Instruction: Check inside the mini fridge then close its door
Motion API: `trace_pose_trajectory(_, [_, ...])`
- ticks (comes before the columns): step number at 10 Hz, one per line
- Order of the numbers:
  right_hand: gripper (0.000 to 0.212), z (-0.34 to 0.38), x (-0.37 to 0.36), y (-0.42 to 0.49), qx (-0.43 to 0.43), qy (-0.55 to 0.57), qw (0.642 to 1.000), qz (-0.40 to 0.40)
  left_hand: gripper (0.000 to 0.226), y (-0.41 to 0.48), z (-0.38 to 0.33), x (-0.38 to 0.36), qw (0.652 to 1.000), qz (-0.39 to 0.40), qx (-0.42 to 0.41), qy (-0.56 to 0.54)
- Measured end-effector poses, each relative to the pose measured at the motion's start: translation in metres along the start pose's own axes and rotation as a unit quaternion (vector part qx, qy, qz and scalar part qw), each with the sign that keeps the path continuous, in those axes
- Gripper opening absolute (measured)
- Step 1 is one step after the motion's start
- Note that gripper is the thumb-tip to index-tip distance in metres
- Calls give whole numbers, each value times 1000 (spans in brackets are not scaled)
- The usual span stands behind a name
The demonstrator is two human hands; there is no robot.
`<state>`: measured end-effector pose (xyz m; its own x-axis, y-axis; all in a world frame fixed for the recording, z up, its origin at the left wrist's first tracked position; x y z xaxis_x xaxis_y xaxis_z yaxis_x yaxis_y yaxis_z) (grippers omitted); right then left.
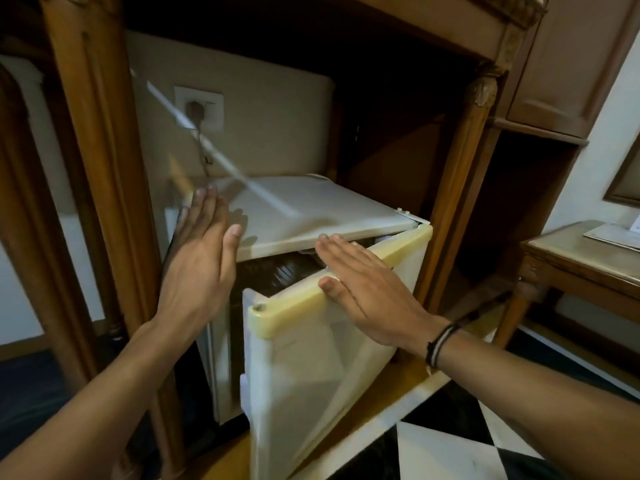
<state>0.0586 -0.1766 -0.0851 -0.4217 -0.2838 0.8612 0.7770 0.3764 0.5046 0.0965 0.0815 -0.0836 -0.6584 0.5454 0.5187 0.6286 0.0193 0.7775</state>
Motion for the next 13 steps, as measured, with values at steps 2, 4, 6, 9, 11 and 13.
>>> trace_pose_trajectory(2, [74, 16, -24, 37, -12, -38, 998, -54, 64, 11, -8, 13, 996, 83, -4, -16])
trace_pose_trajectory(4, [78, 20, -37, 56, -12, -72, 994, -81, 64, -5, -41, -1, 975, 76, -150, 146])
trace_pose_trajectory(6, [74, 12, -45, 64, 13, -107, 988, -114, 66, -13, -44, -21, 965, 46, -124, 227])
trace_pose_trajectory(9, [62, -44, -56, 59, 26, -69, 970, -233, 59, -7, -47, -37, 962, 1, -76, 264])
trace_pose_trajectory(11, [56, -48, -59, 60, 9, -23, 980, -199, 62, -5, -44, -40, 957, 11, -71, 282])
trace_pose_trajectory(13, [66, -21, 22, 61, -83, 22, 989, 119, 86, 23, -91, 11, 895, 360, 54, 259])
Point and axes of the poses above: each hand's wrist, its own y-axis towards the middle knuckle, its own x-axis out of the back of the hand, z = x × y, the point moved 3 cm from there along y, towards the middle knuckle, and after that the axes turned 6 degrees about -z, right-handed, at the moved point
